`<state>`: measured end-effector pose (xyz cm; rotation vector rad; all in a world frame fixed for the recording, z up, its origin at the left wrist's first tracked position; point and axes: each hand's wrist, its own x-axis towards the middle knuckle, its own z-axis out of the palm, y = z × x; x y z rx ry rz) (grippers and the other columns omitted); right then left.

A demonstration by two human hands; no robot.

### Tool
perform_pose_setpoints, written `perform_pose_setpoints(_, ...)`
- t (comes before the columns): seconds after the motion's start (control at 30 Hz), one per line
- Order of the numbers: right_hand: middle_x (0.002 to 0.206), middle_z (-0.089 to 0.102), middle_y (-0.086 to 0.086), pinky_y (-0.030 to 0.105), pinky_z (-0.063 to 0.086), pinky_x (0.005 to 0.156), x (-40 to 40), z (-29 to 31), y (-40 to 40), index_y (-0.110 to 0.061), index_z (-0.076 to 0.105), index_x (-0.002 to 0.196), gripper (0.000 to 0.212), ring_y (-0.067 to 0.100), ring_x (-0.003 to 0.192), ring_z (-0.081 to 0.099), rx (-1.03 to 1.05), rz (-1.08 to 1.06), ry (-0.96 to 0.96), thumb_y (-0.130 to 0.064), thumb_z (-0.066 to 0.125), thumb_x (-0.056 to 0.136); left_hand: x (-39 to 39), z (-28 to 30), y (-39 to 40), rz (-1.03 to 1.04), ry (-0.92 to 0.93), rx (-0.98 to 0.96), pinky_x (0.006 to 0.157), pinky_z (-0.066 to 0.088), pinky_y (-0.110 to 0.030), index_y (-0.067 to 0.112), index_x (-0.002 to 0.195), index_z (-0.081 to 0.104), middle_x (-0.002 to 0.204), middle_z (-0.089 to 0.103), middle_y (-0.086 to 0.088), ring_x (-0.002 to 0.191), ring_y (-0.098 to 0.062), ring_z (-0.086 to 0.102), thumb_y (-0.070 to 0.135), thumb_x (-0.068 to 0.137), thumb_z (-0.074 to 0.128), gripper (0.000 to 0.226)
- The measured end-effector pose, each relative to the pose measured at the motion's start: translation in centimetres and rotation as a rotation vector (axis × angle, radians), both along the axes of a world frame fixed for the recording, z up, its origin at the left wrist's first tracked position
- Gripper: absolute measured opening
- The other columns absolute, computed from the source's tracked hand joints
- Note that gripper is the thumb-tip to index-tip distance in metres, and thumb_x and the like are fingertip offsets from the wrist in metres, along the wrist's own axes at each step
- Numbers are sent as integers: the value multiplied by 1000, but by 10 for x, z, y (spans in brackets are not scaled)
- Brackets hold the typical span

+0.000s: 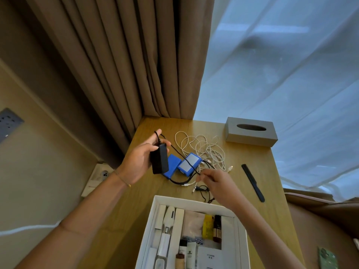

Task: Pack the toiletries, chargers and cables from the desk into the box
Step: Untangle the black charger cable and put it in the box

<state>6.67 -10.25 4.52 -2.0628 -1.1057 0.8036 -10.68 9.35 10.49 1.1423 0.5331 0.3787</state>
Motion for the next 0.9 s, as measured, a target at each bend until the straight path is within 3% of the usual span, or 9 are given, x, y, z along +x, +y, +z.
perform_pose_setpoints(0.1, 92, 74, -1, 37, 58, 77, -9, 8, -3, -26, 72, 111, 26, 16, 75, 68, -81, 143, -158, -21, 47, 105, 4, 0, -2, -55, 59, 137, 96, 46, -31, 21, 159, 10, 138, 57, -2, 112, -16, 60, -5, 97, 40, 74)
perform_pose_setpoints(0.23, 111, 74, -2, 39, 56, 90, -19, 29, -6, -24, 69, 125, 31, 15, 97, 69, -125, 274, -236, -28, 45, 106, 14, -3, -8, -158, 244, 512, 94, 49, -18, 26, 159, 6, 139, 52, 12, 112, -5, 59, 1, 99, 51, 79)
perform_pose_setpoints(0.37, 97, 75, -1, 40, 57, 82, -23, 56, -7, -24, 73, 114, 28, 14, 83, 67, -109, 366, -278, -29, 47, 105, 16, -13, -15, -270, 402, 881, 104, 41, -23, 29, 159, 4, 122, 53, 11, 116, -10, 52, 14, 100, 55, 79)
perform_pose_setpoints(0.47, 93, 74, -1, 41, 58, 82, -29, 68, -7, -21, 73, 108, 28, 17, 85, 68, -127, 458, -350, -28, 47, 103, 14, -20, -20, -321, 392, 940, 109, 38, -30, 34, 158, 3, 121, 52, 12, 117, -8, 49, 20, 99, 59, 83)
perform_pose_setpoints(0.6, 88, 70, -1, 41, 58, 77, -28, 80, -12, -18, 70, 105, 22, 16, 79, 65, -146, 496, -386, -24, 48, 101, 7, -20, -24, -416, 366, 909, 99, 48, -30, 48, 155, -2, 139, 39, 18, 117, -7, 51, 43, 93, 62, 89)
perform_pose_setpoints(0.7, 87, 71, -2, 33, 54, 72, -25, 92, -13, -18, 71, 106, 19, 13, 74, 62, -37, 472, -362, -22, 54, 101, 2, -23, -32, -569, 464, 1005, 93, 48, -26, 44, 156, 4, 135, 31, 20, 115, -7, 49, 65, 77, 68, 104)
perform_pose_setpoints(0.73, 86, 72, -2, 29, 52, 69, -25, 95, -13, -18, 73, 105, 18, 14, 73, 62, 23, 455, -337, -22, 56, 101, 2, -25, -36, -585, 493, 1063, 94, 47, -25, 44, 155, 14, 132, 35, 19, 115, -5, 48, 69, 73, 69, 102)
perform_pose_setpoints(0.8, 80, 72, -4, 24, 47, 62, -24, 99, -9, -20, 76, 102, 16, 13, 68, 62, 114, 395, -274, -22, 60, 100, 2, -30, -45, -544, 468, 1087, 83, 47, -21, 55, 134, 39, 111, 49, 20, 101, -1, 52, 69, 73, 71, 70)
perform_pose_setpoints(0.9, 71, 65, -8, 17, 40, 57, -23, 94, -4, -18, 76, 95, 16, 8, 60, 57, 159, 288, -169, -24, 62, 100, 1, -35, -60, -536, 371, 939, 62, 43, -21, 56, 110, 50, 83, 57, 9, 72, -11, 52, 65, 80, 70, 37)
